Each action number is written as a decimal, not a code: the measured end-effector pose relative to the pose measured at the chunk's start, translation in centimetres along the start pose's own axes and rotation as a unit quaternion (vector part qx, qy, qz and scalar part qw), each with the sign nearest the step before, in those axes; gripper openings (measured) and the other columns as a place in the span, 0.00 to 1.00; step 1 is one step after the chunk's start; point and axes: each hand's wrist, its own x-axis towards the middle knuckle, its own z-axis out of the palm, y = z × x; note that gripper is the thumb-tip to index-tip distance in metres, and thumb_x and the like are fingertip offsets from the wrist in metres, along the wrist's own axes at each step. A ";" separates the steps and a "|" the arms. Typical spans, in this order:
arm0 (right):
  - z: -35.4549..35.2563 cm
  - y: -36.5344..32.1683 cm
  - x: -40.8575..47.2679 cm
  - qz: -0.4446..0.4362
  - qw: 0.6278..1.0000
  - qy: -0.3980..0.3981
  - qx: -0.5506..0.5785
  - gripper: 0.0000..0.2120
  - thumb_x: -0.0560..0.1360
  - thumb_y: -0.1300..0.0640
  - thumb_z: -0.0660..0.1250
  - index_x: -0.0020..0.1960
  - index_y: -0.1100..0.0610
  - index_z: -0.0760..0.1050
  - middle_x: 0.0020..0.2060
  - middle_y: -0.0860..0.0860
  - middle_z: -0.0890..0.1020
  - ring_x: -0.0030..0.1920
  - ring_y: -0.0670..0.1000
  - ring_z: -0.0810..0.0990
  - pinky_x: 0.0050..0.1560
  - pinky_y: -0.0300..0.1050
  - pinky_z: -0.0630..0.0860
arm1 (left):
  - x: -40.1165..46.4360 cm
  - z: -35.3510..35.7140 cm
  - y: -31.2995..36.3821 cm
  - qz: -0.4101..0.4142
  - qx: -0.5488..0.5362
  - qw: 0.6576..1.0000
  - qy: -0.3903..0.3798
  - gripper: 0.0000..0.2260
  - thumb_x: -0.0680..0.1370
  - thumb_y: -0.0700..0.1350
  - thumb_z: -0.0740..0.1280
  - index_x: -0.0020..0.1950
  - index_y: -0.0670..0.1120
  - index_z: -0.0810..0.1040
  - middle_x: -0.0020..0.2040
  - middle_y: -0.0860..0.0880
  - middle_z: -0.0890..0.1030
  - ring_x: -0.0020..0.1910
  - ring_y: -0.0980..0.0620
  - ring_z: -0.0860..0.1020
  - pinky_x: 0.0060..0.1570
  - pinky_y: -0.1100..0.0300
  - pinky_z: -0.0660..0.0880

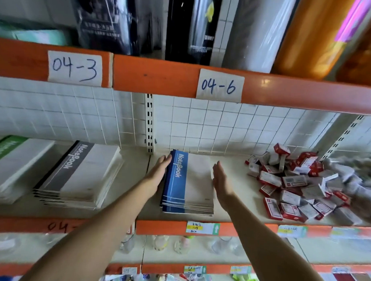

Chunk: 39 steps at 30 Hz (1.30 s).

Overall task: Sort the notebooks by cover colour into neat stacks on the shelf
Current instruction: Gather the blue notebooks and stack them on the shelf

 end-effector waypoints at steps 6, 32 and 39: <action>-1.0 0.2 1.4 -0.004 0.999 0.037 0.014 0.31 0.83 0.40 0.43 0.80 0.56 0.48 0.78 0.46 0.51 0.78 0.45 0.51 0.76 0.45 0.47 | 2.2 -1.7 0.8 -0.025 -0.046 0.997 0.060 0.35 0.77 0.70 0.56 0.79 0.52 0.61 0.79 0.48 0.62 0.75 0.45 0.64 0.74 0.47 0.57; 0.2 0.2 3.6 -0.027 0.999 -0.004 0.017 0.28 0.84 0.42 0.47 0.79 0.54 0.51 0.78 0.47 0.53 0.77 0.44 0.57 0.75 0.39 0.49 | 2.2 0.1 0.8 -0.011 -0.073 0.993 0.096 0.25 0.82 0.62 0.56 0.73 0.49 0.69 0.71 0.51 0.71 0.67 0.50 0.71 0.68 0.56 0.65; 1.8 1.5 3.9 -0.001 0.997 -0.012 -0.072 0.28 0.84 0.45 0.53 0.80 0.55 0.54 0.78 0.48 0.57 0.77 0.47 0.56 0.67 0.36 0.52 | 2.1 1.2 -0.4 0.024 0.012 0.999 0.022 0.20 0.82 0.42 0.62 0.74 0.41 0.66 0.50 0.49 0.78 0.46 0.54 0.78 0.42 0.66 0.75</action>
